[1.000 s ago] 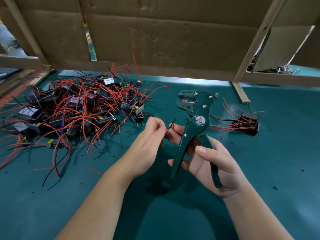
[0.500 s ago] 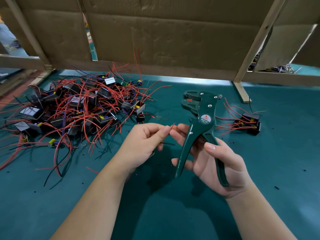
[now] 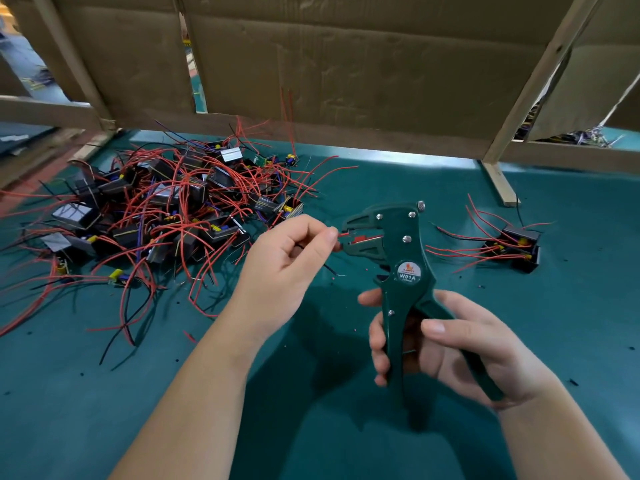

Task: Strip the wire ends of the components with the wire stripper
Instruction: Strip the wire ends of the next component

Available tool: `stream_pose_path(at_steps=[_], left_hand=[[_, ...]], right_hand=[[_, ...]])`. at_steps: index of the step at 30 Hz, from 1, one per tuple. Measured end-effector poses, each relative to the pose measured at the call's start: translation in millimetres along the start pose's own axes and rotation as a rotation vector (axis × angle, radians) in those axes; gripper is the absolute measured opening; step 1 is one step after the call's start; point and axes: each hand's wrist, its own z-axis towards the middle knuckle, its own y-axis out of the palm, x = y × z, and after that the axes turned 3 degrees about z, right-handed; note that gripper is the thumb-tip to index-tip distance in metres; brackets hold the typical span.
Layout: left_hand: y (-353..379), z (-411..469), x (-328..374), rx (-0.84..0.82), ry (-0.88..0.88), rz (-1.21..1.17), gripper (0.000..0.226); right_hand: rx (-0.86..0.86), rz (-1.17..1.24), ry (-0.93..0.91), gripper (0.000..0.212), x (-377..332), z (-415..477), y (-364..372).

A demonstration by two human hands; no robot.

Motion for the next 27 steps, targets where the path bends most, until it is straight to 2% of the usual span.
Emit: stream_pose_path(at_steps=[6,17,27], left_hand=[[-1,-1,1,-0.061,0.142,0.280,0.024],[-7,-1,3,-0.137,0.223,0.319,0.023],[-12,0,-3,-0.167,0.206,0.384,0.021]], right_hand=[[-0.031,0.030,0.010,0.060,1,2,-1],[-0.084,0.058,0.053,0.054,1,0,-4],[-0.053,0.062,0.079,0.054,2,2,-5]])
